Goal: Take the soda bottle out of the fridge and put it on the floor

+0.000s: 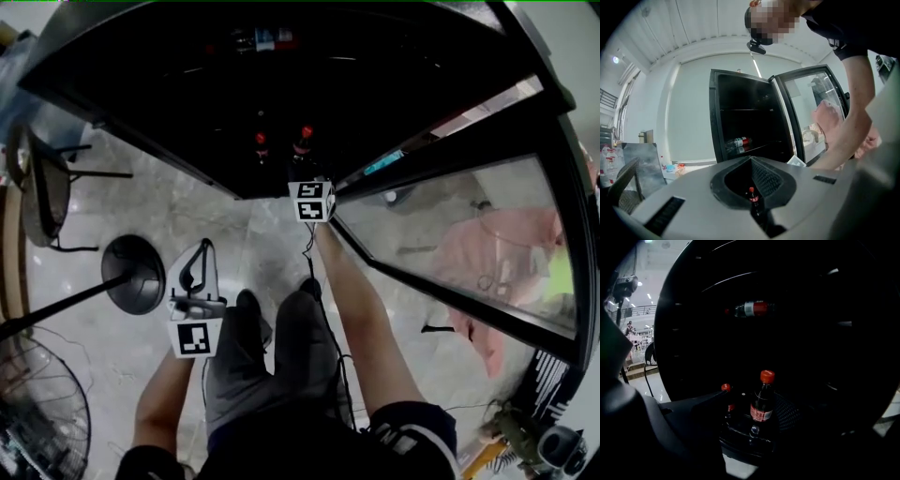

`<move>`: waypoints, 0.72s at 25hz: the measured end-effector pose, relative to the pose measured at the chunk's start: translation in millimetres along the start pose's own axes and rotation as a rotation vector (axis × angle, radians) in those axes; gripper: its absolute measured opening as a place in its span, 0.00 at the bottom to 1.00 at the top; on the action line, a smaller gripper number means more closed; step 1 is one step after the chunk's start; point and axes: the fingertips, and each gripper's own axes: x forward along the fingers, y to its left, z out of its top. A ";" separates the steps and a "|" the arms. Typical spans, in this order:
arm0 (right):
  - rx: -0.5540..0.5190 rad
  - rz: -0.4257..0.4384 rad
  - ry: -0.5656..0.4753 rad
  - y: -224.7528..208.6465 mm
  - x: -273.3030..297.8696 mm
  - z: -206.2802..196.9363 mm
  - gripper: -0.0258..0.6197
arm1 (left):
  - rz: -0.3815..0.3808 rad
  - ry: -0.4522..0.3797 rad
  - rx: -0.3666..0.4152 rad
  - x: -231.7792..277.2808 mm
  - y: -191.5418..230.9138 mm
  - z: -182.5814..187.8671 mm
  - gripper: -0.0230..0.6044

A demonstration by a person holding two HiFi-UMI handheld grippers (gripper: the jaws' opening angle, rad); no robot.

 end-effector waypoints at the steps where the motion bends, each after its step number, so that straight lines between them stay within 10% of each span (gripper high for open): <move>1: 0.004 -0.008 0.000 -1.6 4.8 -4.3 0.53 | 0.000 -0.001 0.002 0.1 0.9 -4.1 0.07; 18: 0.097 -0.105 -0.014 -26.7 78.6 -59.7 0.58 | -0.009 -0.019 0.058 8.7 1.1 -59.9 0.07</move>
